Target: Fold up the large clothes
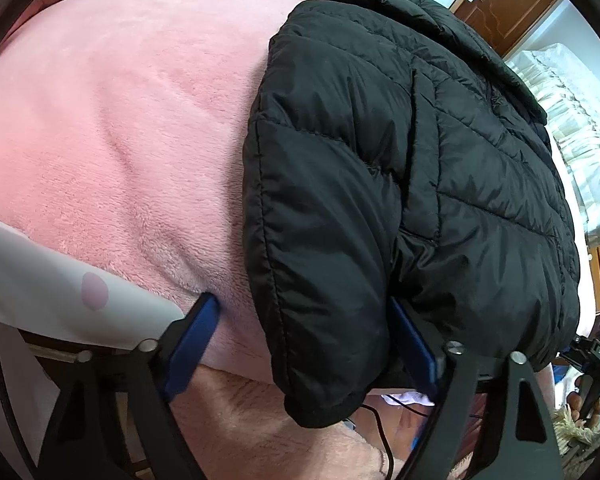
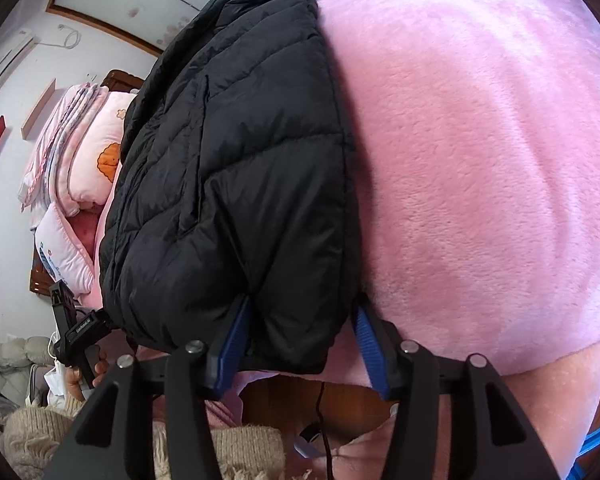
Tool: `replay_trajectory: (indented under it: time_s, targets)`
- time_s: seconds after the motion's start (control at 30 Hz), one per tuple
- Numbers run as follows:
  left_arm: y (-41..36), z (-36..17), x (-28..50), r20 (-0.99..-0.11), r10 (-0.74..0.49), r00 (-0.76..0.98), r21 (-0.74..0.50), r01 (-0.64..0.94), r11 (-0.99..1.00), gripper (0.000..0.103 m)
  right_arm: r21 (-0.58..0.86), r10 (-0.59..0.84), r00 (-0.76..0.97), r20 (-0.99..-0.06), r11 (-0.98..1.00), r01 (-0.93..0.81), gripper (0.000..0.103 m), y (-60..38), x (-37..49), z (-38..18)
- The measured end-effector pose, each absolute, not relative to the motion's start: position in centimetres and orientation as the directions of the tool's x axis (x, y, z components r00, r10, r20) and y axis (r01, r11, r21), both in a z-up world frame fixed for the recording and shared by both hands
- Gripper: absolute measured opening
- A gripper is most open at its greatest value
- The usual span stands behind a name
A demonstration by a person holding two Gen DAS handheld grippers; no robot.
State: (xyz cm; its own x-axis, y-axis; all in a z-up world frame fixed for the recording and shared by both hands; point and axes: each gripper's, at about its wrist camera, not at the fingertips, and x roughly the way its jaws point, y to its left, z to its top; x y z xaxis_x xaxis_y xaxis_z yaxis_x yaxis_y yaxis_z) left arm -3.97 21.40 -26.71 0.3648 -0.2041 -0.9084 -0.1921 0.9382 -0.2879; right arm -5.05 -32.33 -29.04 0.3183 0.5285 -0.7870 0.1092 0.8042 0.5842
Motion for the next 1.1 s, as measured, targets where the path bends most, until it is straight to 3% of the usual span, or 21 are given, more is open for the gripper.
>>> replay_trajectory:
  time_s: [0.1,0.23,0.3,0.33,0.37,0.5,0.7,1.1]
  targets:
    - [21.2,-26.6,-4.1,-0.904,-0.219,0.368,-0.303,-0.189,0.934,0.061,0.599,0.54,0.327,-0.776,0.793,0.113,0.058,-32.2,-4.9,-29.3]
    - [20.7,-26.2,-4.2,-0.898,-0.249,0.363,-0.333,-0.19,0.924,0.022,0.608,0.548,0.331,-0.768,0.786,0.112,0.056,-32.1,-4.8,-29.3]
    - [20.6,-25.7,-4.2,-0.897,-0.252,0.363,-0.341,-0.205,0.917,0.015,0.613,0.56,0.322,-0.763,0.785,0.089,0.03,-32.1,-4.8,-29.2]
    - [20.5,-25.5,-4.2,-0.898,-0.254,0.36,-0.344,-0.213,0.915,0.01,0.635,0.584,0.319,-0.746,0.769,0.076,0.011,-32.2,-4.8,-29.0]
    - [20.5,-25.3,-4.2,-0.896,-0.263,0.358,-0.353,-0.215,0.911,0.008,0.638,0.588,0.323,-0.741,0.767,0.068,0.008,-32.4,-4.9,-28.7]
    - [20.4,-23.3,-4.2,-0.869,-0.312,0.383,-0.418,-0.233,0.878,0.006,0.614,0.584,0.355,-0.73,0.789,-0.036,0.005,-32.0,-4.9,-25.9]
    - [21.4,-19.0,-4.0,-0.765,-0.439,0.471,-0.59,-0.237,0.772,0.006,0.608,0.605,0.478,-0.637,0.775,-0.171,0.004,-32.3,-4.6,-19.4]
    - [23.6,-6.3,2.6,-0.536,-0.451,0.713,-0.748,-0.154,0.646,0.006,0.574,0.598,0.683,-0.419,0.758,-0.311,0.004,-33.3,1.8,-7.0]
